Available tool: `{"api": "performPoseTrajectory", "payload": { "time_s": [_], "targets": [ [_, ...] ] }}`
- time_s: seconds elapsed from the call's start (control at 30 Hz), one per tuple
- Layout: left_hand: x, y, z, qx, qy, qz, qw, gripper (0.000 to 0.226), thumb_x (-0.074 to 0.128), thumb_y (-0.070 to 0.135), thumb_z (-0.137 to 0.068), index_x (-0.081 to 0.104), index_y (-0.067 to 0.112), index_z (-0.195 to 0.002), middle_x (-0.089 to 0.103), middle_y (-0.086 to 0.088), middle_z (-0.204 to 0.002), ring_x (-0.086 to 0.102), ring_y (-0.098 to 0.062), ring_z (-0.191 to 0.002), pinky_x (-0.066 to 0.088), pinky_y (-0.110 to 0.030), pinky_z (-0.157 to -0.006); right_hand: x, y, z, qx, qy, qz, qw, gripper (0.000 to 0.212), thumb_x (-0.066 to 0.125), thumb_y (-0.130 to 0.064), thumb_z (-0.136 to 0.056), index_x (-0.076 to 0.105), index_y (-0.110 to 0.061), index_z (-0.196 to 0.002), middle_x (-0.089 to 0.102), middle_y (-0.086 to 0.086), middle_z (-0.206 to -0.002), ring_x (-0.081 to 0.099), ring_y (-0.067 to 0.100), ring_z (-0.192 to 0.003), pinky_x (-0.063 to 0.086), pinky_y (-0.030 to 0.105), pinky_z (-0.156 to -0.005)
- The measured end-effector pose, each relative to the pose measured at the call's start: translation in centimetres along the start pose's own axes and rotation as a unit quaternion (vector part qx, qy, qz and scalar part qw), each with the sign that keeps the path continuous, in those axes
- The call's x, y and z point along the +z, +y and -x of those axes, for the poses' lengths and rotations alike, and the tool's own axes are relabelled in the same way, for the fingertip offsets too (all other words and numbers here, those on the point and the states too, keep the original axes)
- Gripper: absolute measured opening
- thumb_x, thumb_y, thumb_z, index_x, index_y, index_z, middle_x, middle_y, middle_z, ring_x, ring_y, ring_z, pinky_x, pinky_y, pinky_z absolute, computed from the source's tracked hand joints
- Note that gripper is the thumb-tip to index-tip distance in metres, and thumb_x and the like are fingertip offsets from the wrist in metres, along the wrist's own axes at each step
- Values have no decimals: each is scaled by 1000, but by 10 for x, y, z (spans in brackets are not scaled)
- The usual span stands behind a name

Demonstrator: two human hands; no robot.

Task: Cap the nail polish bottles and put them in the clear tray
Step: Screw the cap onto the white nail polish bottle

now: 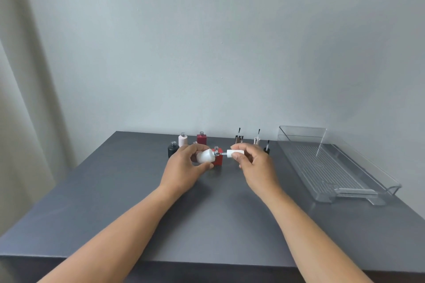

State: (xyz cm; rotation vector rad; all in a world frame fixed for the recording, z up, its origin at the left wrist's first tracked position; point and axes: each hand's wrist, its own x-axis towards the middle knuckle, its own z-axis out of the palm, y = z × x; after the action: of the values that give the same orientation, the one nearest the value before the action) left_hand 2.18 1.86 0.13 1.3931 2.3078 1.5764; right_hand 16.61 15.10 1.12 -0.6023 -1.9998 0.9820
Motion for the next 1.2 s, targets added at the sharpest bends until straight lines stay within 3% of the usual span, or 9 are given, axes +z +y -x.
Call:
{"api": "performPoseTrajectory", "payload": {
  "time_s": [0.2,0.3,0.37,0.5,0.6,0.77,0.93,1.07,1.2],
  "targets": [
    [1,-2,0,15,-6,-9,1000,41,85,20,-75,70,38,-109,64,12,-104,58,4,-90,40,-8,-77,-1,-1,2,-23,-9,17,1000,28,58,-7,-93,69,-25,-111,58,-14,-92,63,17,-85,48,26,-77],
    [0,-2,-1,8,6,4,1000,44,86,20,-73,67,40,-107,67,14,-102,61,1,-91,45,-15,-79,-3,-2,2,-4,-11,-4,1000,26,62,-5,-90,67,-27,-102,65,-8,-87,62,12,-79,47,23,-72],
    [0,-1,-2,-1,10,13,1000,42,87,20,-71,64,44,-96,69,17,-94,62,2,-89,47,-17,-78,-2,-3,3,-1,-15,-7,1000,26,65,-5,-88,66,-30,-94,66,-7,-84,60,9,-74,47,24,-70],
    [2,-2,-1,9,0,14,1000,37,87,19,-70,66,42,-90,69,28,-88,60,7,-87,44,-9,-72,-1,-4,3,12,-22,-15,1000,24,68,-6,-86,69,-29,-94,70,-1,-84,66,17,-80,54,32,-73],
    [3,-1,1,21,-6,16,1000,37,87,18,-71,69,41,-94,65,36,-92,60,7,-86,41,-3,-71,0,-4,5,12,-27,-20,999,22,65,-10,-89,69,-27,-101,70,-8,-82,68,9,-70,50,27,-67],
    [4,-1,0,24,-9,25,999,37,88,18,-71,73,37,-100,70,22,-91,60,7,-83,40,-2,-69,0,-5,6,4,-19,-22,1000,15,60,-20,-94,65,-34,-89,65,-6,-68,57,7,-52,52,29,-62],
    [3,1,0,10,-13,36,999,38,87,21,-73,75,38,-104,72,17,-94,61,5,-82,41,-3,-69,-1,-7,7,28,-60,-31,997,26,61,-12,-92,67,-30,-110,66,-7,-80,56,4,-58,52,29,-67],
    [0,4,2,27,-5,41,999,40,87,20,-73,73,43,-103,72,17,-94,61,7,-83,41,-2,-69,-3,-8,6,22,-49,-10,999,14,59,-30,-94,70,-26,-87,64,-11,-60,53,6,-51,48,30,-59],
    [0,7,4,48,-1,42,998,44,87,18,-73,71,48,-101,69,17,-95,60,7,-83,42,-3,-70,-6,-8,8,37,-20,36,998,56,49,-61,-91,65,-18,-58,61,-2,-47,51,6,-40,43,27,-53]
  ]
}}
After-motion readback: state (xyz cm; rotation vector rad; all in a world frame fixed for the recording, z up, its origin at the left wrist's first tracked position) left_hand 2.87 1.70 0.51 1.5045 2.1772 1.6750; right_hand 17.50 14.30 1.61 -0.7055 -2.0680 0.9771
